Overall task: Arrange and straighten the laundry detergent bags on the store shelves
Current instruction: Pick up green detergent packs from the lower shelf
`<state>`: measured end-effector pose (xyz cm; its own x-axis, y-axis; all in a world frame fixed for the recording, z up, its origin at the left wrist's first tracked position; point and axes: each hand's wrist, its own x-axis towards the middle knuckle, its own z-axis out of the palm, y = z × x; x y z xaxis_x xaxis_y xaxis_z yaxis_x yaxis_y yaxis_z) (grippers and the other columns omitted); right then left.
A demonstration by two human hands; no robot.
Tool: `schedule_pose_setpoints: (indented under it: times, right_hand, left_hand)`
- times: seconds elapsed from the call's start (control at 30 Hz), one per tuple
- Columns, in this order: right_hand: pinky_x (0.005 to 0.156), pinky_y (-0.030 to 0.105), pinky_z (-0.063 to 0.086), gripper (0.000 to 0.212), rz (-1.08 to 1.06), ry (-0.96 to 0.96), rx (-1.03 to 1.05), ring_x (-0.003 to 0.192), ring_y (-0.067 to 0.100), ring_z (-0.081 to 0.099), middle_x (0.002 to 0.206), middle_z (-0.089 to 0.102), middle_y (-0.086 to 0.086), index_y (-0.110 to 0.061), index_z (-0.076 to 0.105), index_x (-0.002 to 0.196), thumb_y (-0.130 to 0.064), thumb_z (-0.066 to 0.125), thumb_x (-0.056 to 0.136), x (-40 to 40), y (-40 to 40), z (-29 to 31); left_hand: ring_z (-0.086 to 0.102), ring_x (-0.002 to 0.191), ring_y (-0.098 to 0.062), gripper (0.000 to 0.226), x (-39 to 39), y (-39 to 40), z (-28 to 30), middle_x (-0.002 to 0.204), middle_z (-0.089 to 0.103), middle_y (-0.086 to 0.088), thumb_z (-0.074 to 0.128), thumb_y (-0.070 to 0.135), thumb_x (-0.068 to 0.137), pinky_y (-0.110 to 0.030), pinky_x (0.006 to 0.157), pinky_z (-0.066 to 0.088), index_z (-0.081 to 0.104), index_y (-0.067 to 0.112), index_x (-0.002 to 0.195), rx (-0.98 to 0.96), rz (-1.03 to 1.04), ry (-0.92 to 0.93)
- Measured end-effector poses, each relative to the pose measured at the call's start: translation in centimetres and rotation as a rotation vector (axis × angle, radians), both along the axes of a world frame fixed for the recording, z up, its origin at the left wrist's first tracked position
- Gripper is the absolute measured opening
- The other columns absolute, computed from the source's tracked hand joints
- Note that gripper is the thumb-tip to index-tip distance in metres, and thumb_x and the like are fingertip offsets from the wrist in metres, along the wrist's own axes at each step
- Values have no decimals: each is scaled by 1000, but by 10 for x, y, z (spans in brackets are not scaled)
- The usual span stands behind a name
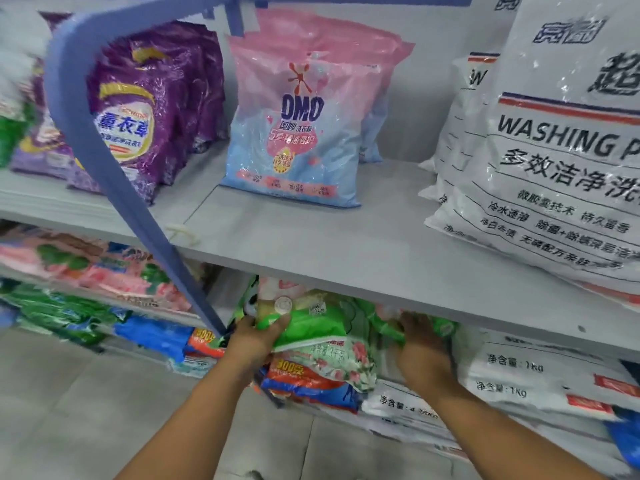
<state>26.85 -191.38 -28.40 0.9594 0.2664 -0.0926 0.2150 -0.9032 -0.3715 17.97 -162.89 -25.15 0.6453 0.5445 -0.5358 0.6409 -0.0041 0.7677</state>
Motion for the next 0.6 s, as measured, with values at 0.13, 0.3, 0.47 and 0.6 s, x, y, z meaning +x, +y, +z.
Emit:
schedule_pose_setpoints:
  times: [0.13,0.3,0.47,0.6]
  right_hand:
    - [74,30,49,30,-119,-10,231,98,26,65,114,67,6,-20,63,118,-15,66,89,-6,13,10]
    - [70,34,54,30,-93,336,189,82,17,65,97,66,-2,-24,55,103,-50,62,90,-36,44,13]
    - [91,28,50,35,-105,168,96,104,13,62,114,70,-12,-34,72,110,-57,50,96,-29,19,19]
    - [96,33,52,68,-362,215,168,112,17,60,123,61,-7,-41,57,122,-84,51,69,-19,-6,2]
  left_hand:
    - [65,111,-36,109,-3,4,0,129,64,-13,82,71,52,-49,93,57,49,12,138,-14,-36,42]
    - [67,93,-29,55,-17,7,4,115,66,-6,82,37,81,-33,61,56,50,23,124,-52,-107,135]
    - [59,114,-29,75,-17,11,6,127,60,-3,83,52,75,-44,95,52,47,21,134,-94,-148,60]
    - [62,117,-33,95,-17,8,-1,128,65,-4,88,58,63,-53,103,49,48,17,138,-246,-35,-52]
